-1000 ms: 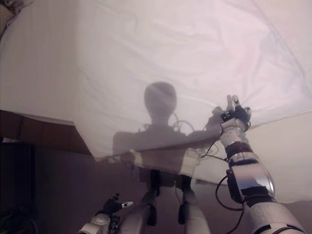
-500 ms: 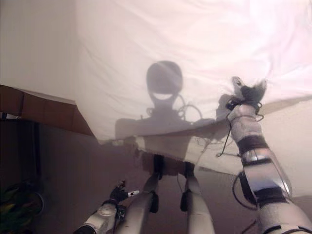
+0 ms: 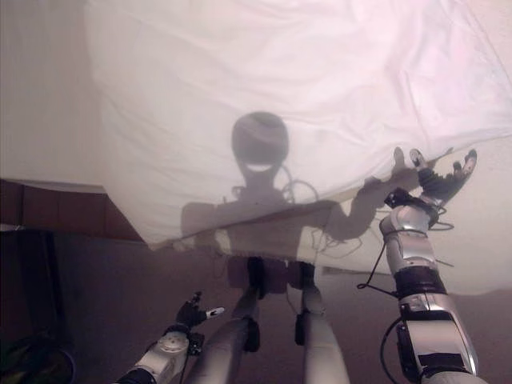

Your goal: Make the bed

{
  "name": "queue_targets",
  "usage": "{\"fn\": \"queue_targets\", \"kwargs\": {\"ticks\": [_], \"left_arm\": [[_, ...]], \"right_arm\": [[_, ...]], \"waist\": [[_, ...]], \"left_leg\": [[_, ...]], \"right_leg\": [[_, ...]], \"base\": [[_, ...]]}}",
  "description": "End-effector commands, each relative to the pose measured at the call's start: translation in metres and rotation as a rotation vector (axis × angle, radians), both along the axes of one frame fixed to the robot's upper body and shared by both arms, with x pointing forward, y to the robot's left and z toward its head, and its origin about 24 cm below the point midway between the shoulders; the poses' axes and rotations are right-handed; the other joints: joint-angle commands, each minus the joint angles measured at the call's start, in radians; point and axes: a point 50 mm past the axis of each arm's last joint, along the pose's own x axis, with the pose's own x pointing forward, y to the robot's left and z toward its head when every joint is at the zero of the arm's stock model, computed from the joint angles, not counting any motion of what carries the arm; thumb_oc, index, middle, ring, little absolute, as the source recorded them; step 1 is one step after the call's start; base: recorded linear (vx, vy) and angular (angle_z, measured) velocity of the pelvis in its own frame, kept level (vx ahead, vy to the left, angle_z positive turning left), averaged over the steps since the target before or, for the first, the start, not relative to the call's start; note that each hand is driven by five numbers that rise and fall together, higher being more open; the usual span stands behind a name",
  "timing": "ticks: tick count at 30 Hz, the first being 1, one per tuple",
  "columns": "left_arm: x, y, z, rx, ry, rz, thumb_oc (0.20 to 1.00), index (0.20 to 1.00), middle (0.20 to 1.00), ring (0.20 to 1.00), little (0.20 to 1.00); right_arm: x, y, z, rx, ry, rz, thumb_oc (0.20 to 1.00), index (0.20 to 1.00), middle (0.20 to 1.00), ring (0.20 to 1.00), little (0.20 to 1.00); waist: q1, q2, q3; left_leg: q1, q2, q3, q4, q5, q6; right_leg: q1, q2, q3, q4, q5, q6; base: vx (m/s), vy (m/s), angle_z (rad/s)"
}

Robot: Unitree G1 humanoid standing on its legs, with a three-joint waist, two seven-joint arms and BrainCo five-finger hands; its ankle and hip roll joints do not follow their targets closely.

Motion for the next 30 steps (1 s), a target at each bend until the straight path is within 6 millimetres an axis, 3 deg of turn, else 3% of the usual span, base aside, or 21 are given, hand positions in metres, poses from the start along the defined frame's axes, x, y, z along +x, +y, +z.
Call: {"fn": "queue_targets", "kwargs": {"ticks": [1,6,12,14,22,30], "left_arm": [[-0.016,-0.002,-0.013,-0.005,0.067,0.02,1.0,1.0,1.0,1.0,1.0],[-0.017,-0.006,-0.014,-0.016,0.074,0.018,1.0,1.0,1.0,1.0,1.0],[-0.018,-0.012,-0.016,-0.03,0.1,0.011,1.0,1.0,1.0,1.0,1.0],[-0.016,-0.013,-0.016,-0.037,0.103,0.011,1.0,1.0,1.0,1.0,1.0],[-0.01,-0.015,-0.01,-0.074,0.07,0.002,1.0,1.0,1.0,1.0,1.0],[-0.008,-0.01,-0.008,-0.077,0.052,-0.013,1.0,1.0,1.0,1.0,1.0]], "right_arm": [[-0.001,-0.004,0.017,0.038,-0.112,0.01,1.0,1.0,1.0,1.0,1.0],[0.008,-0.001,0.003,0.146,-0.082,0.031,1.0,1.0,1.0,1.0,1.0],[0.024,0.001,-0.001,0.453,-0.146,0.053,1.0,1.0,1.0,1.0,1.0],[0.03,0.001,0.008,0.516,-0.17,0.062,1.0,1.0,1.0,1.0,1.0],[0.043,0.009,0.042,0.493,-0.27,0.254,1.0,1.0,1.0,1.0,1.0],[0.04,0.015,0.091,0.302,-0.41,0.402,1.0,1.0,1.0,1.0,1.0]], "waist": [[0.001,0.001,0.01],[0.006,0.01,0.01],[0.018,0.02,0.01],[0.024,0.023,0.01],[0.049,0.024,0.01],[0.055,0.025,0.01]], "left_leg": [[0.007,-0.022,0.005,0.006,-0.042,-0.05],[0.005,-0.021,0.001,0.004,-0.04,-0.052],[-0.017,-0.016,-0.01,0.001,-0.035,-0.06],[-0.029,-0.015,-0.015,0.001,-0.033,-0.063],[-0.064,-0.008,-0.031,0.001,-0.027,-0.068],[-0.07,-0.007,-0.043,0.001,-0.029,-0.075]], "right_leg": [[-0.013,-0.045,0.01,0.116,-0.077,0.114],[-0.017,-0.042,0.004,0.119,-0.079,0.109],[-0.035,-0.039,-0.014,0.122,-0.082,0.102],[-0.043,-0.037,-0.021,0.122,-0.081,0.101],[-0.079,-0.034,-0.042,0.128,-0.084,0.099],[-0.089,-0.04,-0.056,0.144,-0.098,0.101]], "base": [[-0.01,-0.029,-0.14],[0.0,-0.037,-0.07],[0.01,-0.05,0.03],[0.01,-0.043,0.08],[0.01,-0.033,0.06],[0.01,-0.008,0.04]]}}
